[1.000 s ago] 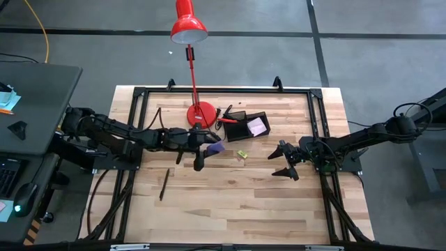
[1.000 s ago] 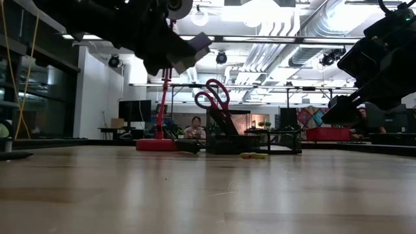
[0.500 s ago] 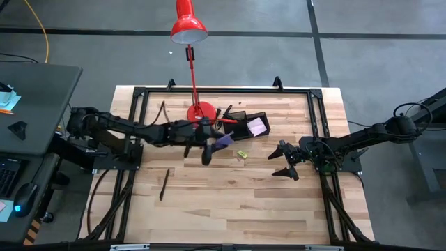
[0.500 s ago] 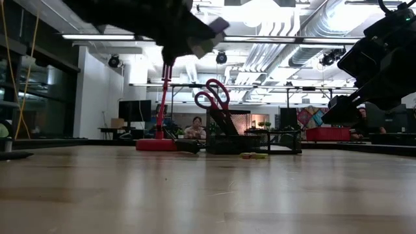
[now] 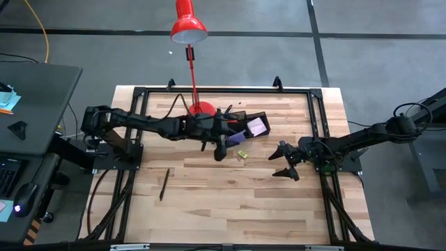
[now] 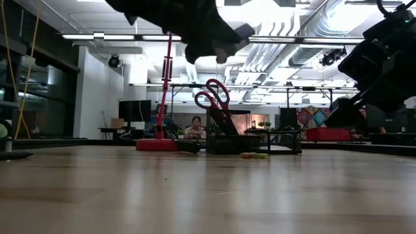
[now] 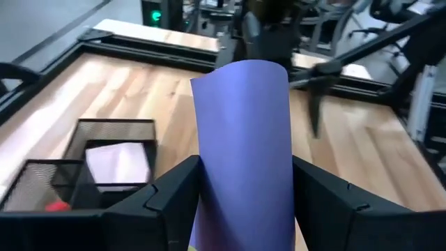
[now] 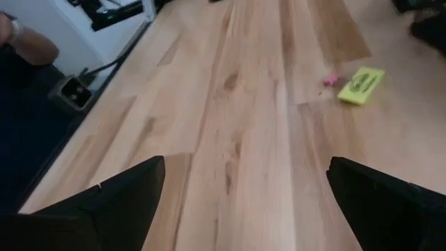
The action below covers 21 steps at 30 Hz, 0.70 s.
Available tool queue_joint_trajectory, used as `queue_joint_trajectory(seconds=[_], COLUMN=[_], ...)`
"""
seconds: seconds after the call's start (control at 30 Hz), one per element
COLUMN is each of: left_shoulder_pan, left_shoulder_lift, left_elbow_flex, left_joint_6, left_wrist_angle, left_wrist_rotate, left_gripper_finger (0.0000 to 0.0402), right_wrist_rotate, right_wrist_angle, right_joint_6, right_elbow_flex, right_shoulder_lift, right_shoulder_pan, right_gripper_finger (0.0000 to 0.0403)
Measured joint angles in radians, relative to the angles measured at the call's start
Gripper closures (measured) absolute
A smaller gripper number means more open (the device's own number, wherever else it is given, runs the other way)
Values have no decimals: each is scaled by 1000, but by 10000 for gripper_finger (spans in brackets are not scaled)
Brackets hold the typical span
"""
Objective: Pick and place office supplies into organizer
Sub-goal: Put the blue sticky notes into the black desk organizer
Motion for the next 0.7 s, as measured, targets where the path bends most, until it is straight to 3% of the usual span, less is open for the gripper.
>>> queue_joint_trajectory(seconds=[0.1, 0.23, 0.43, 0.63, 0.7], left_shoulder_pan=[16, 13, 12, 11, 11], left_shoulder_lift=[25, 53, 73, 73, 73], left_elbow_flex=[26, 58, 71, 71, 71], left_joint_6=[2, 2, 2, 1, 1], left_wrist_angle=[-2, -15, -37, -68, -68], left_wrist_rotate=[32, 67, 105, 151, 185], left_gripper_finger=[206, 206, 206, 206, 206], right_wrist_rotate=[-21, 45, 89, 273, 309], right_wrist_angle=[-28, -27, -27, -25, -17], right_joint_6=[13, 75, 41, -78, 43], right_elbow_flex=[0, 0, 0, 0, 0], right_shoulder_lift=[0, 0, 0, 0, 0], right_shoulder_pan=[-3, -5, -5, -6, -1], right_gripper_finger=[13, 13, 13, 13, 13])
